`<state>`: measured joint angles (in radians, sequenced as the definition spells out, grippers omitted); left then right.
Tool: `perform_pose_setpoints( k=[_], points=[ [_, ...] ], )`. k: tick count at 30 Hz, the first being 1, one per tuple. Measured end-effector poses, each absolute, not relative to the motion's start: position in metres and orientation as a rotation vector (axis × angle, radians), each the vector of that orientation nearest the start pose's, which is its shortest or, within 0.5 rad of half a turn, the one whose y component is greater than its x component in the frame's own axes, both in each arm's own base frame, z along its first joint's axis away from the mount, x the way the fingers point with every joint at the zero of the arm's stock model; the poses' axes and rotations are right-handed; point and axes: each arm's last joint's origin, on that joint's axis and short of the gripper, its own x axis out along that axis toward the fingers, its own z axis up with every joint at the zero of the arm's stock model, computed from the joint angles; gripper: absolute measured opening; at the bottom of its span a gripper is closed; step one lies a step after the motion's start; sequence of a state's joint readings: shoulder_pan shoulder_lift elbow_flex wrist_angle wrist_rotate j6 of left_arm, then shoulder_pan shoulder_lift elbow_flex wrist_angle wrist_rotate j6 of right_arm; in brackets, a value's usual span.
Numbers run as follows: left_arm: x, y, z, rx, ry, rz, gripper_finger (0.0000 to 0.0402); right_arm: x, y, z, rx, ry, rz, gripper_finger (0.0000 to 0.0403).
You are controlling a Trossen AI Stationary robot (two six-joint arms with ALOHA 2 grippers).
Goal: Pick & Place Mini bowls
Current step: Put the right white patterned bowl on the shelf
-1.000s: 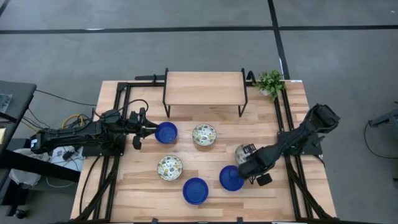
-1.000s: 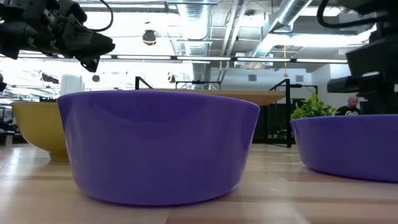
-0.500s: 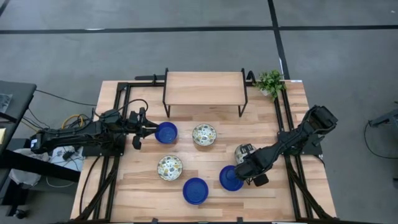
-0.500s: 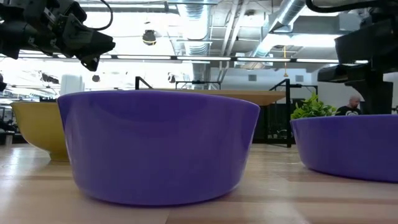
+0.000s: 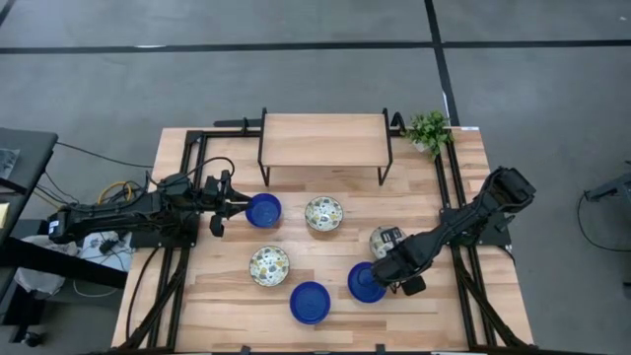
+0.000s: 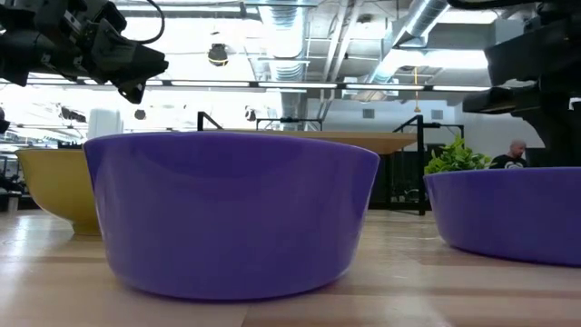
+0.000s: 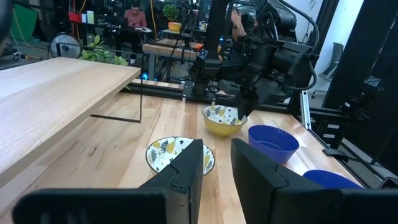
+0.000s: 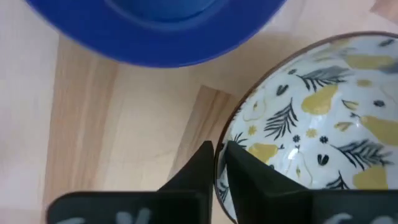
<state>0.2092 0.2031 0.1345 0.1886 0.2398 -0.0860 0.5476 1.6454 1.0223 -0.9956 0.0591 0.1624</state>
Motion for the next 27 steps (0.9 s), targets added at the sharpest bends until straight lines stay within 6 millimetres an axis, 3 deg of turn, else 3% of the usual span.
perform_pose_setpoints(
  k=[27],
  points=[
    [0.1041,0.0151,0.2126,-0.056,-0.129,-0.036,0.0082,0.2279,0.1360,0.1775,-0.275,1.604,0.087,0.0003]
  ],
)
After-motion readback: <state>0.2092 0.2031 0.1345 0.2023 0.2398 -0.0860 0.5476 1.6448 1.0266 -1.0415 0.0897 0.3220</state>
